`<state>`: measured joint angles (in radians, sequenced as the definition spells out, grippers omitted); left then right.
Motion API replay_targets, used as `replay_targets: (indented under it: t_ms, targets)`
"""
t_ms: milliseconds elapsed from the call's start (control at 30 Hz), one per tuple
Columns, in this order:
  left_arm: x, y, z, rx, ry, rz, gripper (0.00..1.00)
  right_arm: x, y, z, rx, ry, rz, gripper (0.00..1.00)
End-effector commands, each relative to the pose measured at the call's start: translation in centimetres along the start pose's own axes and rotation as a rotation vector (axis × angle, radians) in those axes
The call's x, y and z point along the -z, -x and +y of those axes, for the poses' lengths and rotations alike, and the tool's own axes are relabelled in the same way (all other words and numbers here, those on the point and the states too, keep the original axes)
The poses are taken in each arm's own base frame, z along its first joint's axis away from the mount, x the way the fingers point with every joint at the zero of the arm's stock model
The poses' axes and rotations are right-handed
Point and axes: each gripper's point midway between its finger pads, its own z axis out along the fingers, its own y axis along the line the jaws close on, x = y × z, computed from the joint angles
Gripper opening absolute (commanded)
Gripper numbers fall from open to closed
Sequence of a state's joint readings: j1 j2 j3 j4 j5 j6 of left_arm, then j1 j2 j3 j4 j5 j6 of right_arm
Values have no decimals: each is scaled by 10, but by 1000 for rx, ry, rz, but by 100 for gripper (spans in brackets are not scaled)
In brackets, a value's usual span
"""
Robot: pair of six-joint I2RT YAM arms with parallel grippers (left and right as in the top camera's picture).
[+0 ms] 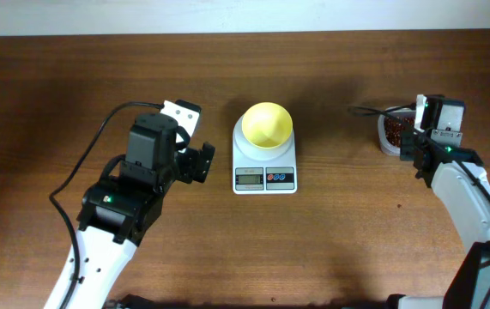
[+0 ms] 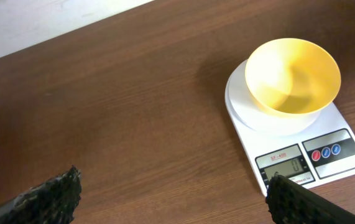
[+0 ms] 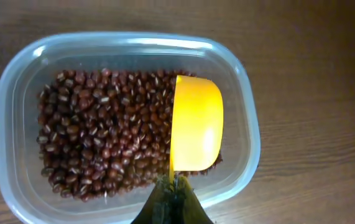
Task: Scoop item into bowl and weigh 50g on scale
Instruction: 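Dip the scoop into the red beans with the right gripper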
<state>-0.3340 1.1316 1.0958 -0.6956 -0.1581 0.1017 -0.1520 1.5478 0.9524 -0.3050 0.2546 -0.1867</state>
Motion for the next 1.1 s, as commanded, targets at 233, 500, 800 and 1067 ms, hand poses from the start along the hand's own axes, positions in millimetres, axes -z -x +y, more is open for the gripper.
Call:
replay_targets:
  t_ms: [233,500,800,1067]
  targets:
    - [2,4,3,-2,10,-8,99,-11,6,-11,-22,-37,-5,4]
    - [2,4,3,-2,10,-8,99,-19,-16,-12,-109,0,75,4]
    - [2,4,3,-2,10,-8,99,-16,-24,20,-277,174,120,4]
    - [2,4,3,-2,10,-8,99,-12,-30,33,-328,241,155,4]
